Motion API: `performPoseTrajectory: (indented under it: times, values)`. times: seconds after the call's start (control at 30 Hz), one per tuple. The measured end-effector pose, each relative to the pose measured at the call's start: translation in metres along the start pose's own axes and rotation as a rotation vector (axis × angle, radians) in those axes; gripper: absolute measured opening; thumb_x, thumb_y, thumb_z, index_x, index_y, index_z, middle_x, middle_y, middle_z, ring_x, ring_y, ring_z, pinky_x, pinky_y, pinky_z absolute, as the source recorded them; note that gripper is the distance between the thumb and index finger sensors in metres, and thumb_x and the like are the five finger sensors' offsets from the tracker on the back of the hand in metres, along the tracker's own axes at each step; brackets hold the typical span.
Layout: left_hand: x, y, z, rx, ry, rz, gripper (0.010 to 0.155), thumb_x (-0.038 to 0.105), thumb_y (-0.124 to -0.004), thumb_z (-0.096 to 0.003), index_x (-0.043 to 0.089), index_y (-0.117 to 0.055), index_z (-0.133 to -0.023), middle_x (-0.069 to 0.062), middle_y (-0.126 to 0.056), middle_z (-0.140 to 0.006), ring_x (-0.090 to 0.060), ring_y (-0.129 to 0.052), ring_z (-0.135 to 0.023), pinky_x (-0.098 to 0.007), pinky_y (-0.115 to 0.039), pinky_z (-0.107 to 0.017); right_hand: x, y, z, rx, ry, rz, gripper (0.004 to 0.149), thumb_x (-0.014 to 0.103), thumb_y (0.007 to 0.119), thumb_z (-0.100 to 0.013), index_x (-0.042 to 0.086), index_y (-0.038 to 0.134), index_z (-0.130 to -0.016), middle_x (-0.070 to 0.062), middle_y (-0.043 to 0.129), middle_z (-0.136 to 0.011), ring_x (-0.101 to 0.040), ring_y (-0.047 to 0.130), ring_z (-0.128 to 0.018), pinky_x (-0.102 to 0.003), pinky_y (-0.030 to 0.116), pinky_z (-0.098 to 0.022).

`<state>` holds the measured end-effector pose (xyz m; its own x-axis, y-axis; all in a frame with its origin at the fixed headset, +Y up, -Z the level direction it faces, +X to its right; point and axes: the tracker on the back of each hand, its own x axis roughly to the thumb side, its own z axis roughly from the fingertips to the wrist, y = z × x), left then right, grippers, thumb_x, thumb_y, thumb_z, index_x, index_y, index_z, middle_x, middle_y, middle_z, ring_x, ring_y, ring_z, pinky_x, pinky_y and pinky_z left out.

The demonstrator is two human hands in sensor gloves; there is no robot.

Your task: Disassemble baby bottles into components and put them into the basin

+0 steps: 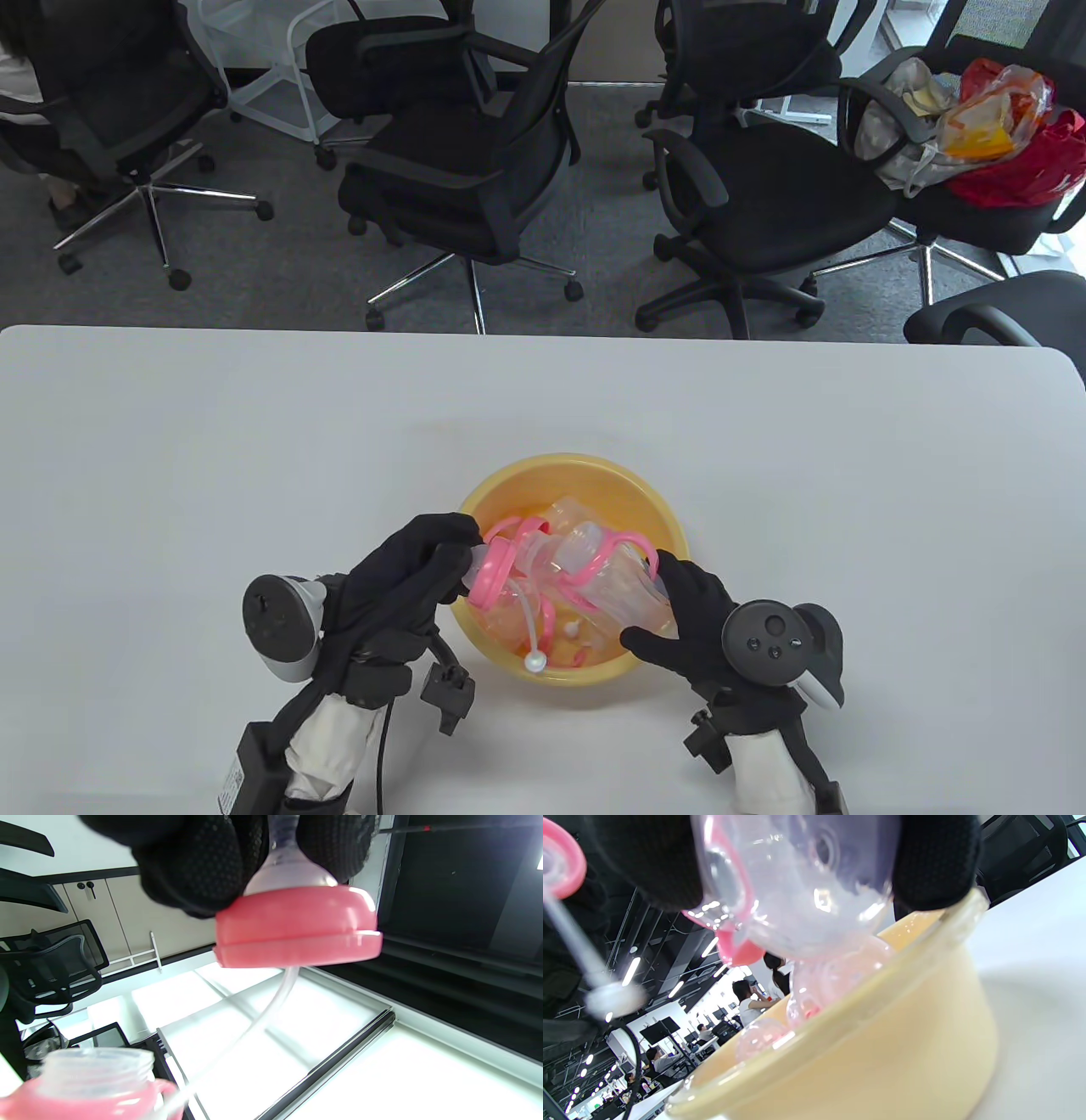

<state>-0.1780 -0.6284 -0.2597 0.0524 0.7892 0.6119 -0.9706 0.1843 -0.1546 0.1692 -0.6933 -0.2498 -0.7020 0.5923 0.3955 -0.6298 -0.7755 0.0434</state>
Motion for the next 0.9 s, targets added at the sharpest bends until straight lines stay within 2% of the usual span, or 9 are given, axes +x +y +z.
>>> performPoseTrajectory:
  times: [0.23, 0.57, 0.7, 0.9]
  values:
    - [-0.017, -0.021, -0.002, -0.073, 0.053, -0.027, 0.043, 0.036, -0.076, -0.0611, 0.004, -0.083, -0.090, -0.021, -0.094, -0.072, -0.027, -0.098, -0.049, -0.034, -0.087, -0.031, -0.004, -0.004, 0.004, -0.119, 0.025, -0.005, 0.087, 0.053, 0.079, -0.051, 0.001, 0.045, -0.112, -0.027, 0.061, -0.103, -0.051, 0.067, -0.080, -0.053, 0.076, -0.056]
    - [-0.035, -0.048, 0.002, -0.196, 0.109, -0.098, 0.043, 0.032, -0.077, -0.0607, 0.002, -0.082, -0.090, -0.022, -0.095, -0.074, -0.029, -0.099, -0.051, -0.035, -0.088, -0.032, -0.009, -0.009, 0.006, -0.154, 0.038, -0.041, 0.087, 0.054, 0.079, -0.051, 0.001, 0.045, -0.112, -0.027, 0.060, -0.103, -0.051, 0.067, -0.080, -0.053, 0.076, -0.056]
    - [-0.036, -0.053, 0.003, -0.199, 0.115, -0.085, 0.043, 0.031, -0.077, -0.0604, 0.001, -0.082, -0.090, -0.023, -0.095, -0.074, -0.029, -0.100, -0.051, -0.035, -0.089, -0.032, -0.009, -0.009, 0.006, -0.158, 0.035, -0.042, 0.087, 0.054, 0.079, -0.051, 0.001, 0.045, -0.112, -0.027, 0.060, -0.104, -0.050, 0.067, -0.080, -0.053, 0.076, -0.056]
    - [-0.024, -0.053, 0.003, -0.173, 0.089, 0.027, 0.043, 0.031, -0.077, -0.0607, 0.002, -0.081, -0.091, -0.023, -0.094, -0.075, -0.030, -0.100, -0.053, -0.036, -0.090, -0.034, -0.009, -0.010, 0.006, -0.159, 0.038, -0.045, 0.087, 0.053, 0.079, -0.051, 0.001, 0.045, -0.112, -0.027, 0.060, -0.103, -0.051, 0.067, -0.080, -0.053, 0.076, -0.056]
